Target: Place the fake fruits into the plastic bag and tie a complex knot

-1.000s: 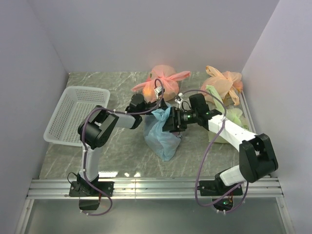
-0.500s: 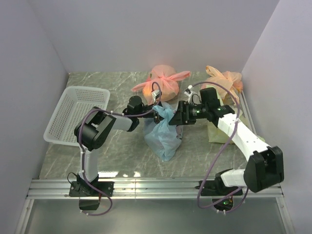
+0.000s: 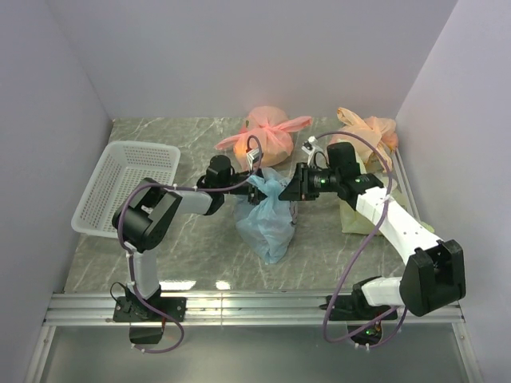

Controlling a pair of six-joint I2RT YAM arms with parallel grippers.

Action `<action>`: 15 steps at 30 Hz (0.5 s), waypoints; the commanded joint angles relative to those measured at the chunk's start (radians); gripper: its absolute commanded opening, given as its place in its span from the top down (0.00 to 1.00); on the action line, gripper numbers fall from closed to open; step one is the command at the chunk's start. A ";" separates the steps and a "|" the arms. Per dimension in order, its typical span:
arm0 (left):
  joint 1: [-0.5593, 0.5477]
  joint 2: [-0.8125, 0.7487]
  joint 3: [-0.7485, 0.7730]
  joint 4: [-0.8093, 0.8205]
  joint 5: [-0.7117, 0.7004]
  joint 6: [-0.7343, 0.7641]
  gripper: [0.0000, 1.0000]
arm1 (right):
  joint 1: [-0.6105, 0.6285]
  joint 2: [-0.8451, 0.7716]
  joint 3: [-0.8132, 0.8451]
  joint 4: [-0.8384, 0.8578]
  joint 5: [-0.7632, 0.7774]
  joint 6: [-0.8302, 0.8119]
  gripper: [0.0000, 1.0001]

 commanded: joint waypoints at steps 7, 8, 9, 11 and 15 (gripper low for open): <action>-0.008 0.054 0.084 0.116 -0.048 -0.061 1.00 | 0.126 -0.003 -0.040 0.032 -0.061 -0.050 0.78; -0.010 0.062 0.084 0.149 -0.049 -0.107 1.00 | 0.129 0.012 -0.037 0.033 -0.059 -0.057 0.78; -0.011 0.071 0.084 0.214 -0.051 -0.128 1.00 | 0.129 0.029 -0.045 0.041 -0.058 -0.059 0.78; -0.019 0.090 0.079 0.275 -0.054 -0.199 1.00 | 0.131 0.087 -0.036 0.032 -0.056 -0.080 0.77; -0.019 0.078 0.055 0.355 -0.045 -0.233 1.00 | 0.083 0.085 -0.037 0.001 -0.053 -0.100 0.62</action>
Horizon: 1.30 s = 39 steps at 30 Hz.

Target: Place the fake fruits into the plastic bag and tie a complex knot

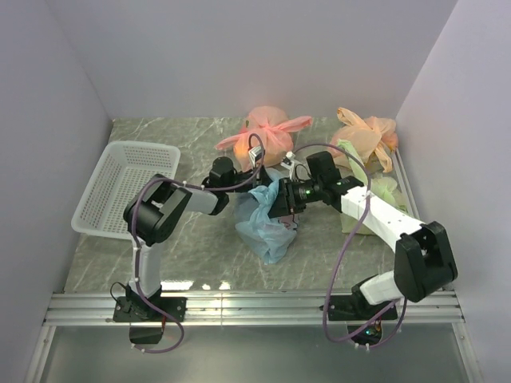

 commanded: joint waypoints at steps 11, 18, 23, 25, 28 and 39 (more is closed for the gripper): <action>0.008 -0.069 -0.027 0.143 0.017 -0.032 1.00 | -0.250 -0.230 0.158 -0.266 -0.098 -0.267 0.39; 0.003 -0.074 -0.022 0.119 0.033 0.019 1.00 | -0.279 -0.122 0.183 -0.011 -0.015 -0.081 0.55; 0.003 -0.092 -0.024 0.080 0.039 0.047 1.00 | -0.245 -0.005 0.209 -0.053 -0.003 -0.136 0.49; 0.003 -0.088 -0.024 0.092 0.040 0.037 1.00 | -0.238 0.009 0.198 -0.092 -0.018 -0.158 0.44; 0.005 -0.088 -0.021 0.106 0.042 0.025 1.00 | -0.222 -0.011 0.163 -0.138 -0.037 -0.184 0.36; -0.006 -0.066 0.010 0.213 0.071 -0.047 1.00 | -0.124 -0.019 0.048 0.028 -0.069 -0.035 0.22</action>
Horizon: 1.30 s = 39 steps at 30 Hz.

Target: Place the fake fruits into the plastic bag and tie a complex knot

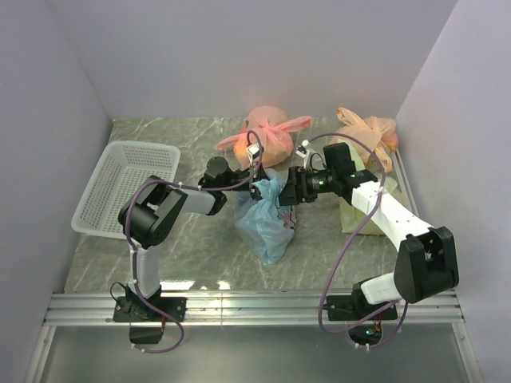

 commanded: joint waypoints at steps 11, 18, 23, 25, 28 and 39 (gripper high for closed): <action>-0.051 -0.015 0.060 0.263 0.090 -0.083 1.00 | 0.028 0.112 -0.021 0.414 -0.089 0.332 0.21; -0.074 -0.028 0.057 0.172 0.106 0.008 1.00 | 0.032 0.161 0.054 0.512 -0.088 0.370 0.20; -0.117 0.018 0.109 0.149 0.135 0.049 1.00 | 0.059 0.164 0.011 0.572 -0.076 0.349 0.17; -0.122 0.028 0.111 0.123 0.132 0.077 1.00 | 0.057 0.167 -0.018 0.599 -0.083 0.346 0.15; -0.108 0.029 0.083 0.107 0.098 0.081 1.00 | 0.051 0.150 -0.033 0.532 -0.073 0.272 0.13; -0.071 -0.003 0.040 0.072 0.084 0.080 1.00 | -0.020 -0.040 0.028 0.047 -0.051 0.016 0.10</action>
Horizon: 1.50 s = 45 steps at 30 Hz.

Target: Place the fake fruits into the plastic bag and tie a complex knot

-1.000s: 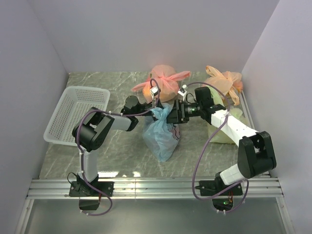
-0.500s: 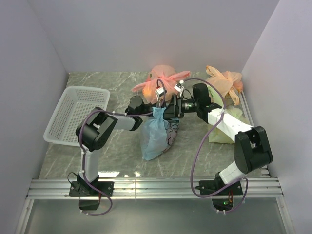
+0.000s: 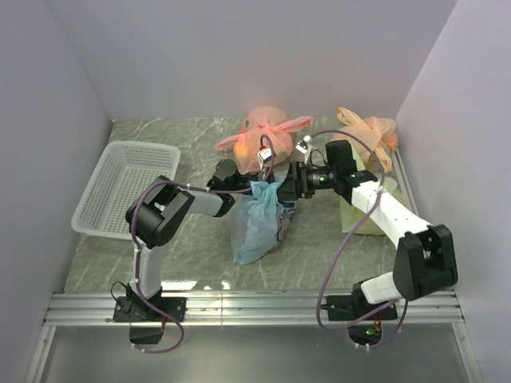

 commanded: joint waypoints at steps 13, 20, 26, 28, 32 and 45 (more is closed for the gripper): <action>-0.010 -0.042 -0.015 0.035 0.027 0.033 1.00 | -0.074 -0.044 0.017 -0.044 -0.082 -0.004 0.46; -0.035 -0.035 0.021 -0.050 0.032 0.113 1.00 | -0.006 0.037 0.072 0.079 -0.077 0.105 0.44; -0.026 -0.003 0.016 -0.004 -0.005 0.058 1.00 | 0.009 0.045 0.091 0.007 -0.083 0.051 0.40; -0.009 0.005 0.005 0.040 -0.014 0.016 1.00 | -0.015 0.013 0.085 -0.103 -0.090 -0.040 0.40; -0.001 -0.009 0.014 0.008 -0.013 0.042 1.00 | -0.087 -0.034 0.112 -0.364 -0.061 -0.278 0.39; -0.009 -0.007 0.019 0.013 -0.013 0.037 0.99 | -0.124 -0.048 0.126 -0.411 -0.090 -0.359 0.45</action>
